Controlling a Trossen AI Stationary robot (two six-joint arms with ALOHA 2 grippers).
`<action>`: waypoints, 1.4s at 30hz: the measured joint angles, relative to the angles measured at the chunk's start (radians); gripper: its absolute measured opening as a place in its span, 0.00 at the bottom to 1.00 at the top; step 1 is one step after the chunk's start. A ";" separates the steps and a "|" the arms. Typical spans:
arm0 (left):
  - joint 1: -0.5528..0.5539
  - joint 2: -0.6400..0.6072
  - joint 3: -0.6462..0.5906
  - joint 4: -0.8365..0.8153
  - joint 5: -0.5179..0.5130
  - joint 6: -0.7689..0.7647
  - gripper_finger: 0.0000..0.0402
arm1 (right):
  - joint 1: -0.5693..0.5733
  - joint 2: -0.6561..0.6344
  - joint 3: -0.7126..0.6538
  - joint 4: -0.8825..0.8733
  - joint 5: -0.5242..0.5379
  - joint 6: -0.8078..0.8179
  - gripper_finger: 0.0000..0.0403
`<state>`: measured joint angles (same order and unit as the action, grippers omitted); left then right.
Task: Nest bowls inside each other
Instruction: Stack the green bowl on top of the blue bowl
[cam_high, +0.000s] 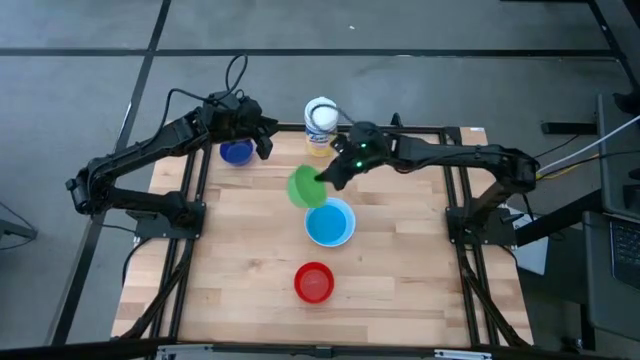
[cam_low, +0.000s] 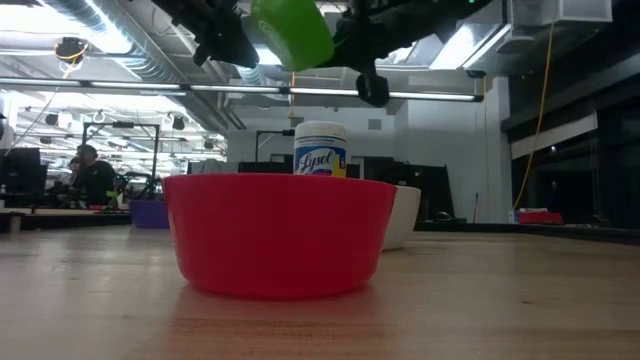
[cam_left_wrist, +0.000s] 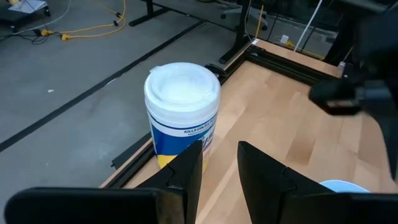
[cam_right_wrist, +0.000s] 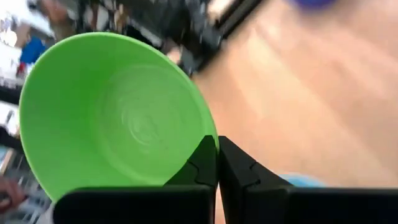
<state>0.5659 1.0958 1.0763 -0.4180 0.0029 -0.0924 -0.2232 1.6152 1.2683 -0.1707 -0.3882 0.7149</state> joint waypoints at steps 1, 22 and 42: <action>0.000 0.000 0.000 0.000 0.000 -0.002 0.24 | 0.008 0.012 0.018 -0.027 -0.009 0.001 0.00; -0.002 0.000 0.000 -0.001 -0.001 -0.009 0.24 | 0.081 0.053 0.025 -0.468 0.088 -0.079 0.00; -0.002 0.000 0.000 -0.004 -0.002 -0.009 0.24 | 0.061 0.200 0.025 -0.492 0.115 -0.148 0.00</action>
<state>0.5636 1.0958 1.0763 -0.4221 0.0006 -0.1010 -0.1622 1.8156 1.2929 -0.6628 -0.2728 0.5665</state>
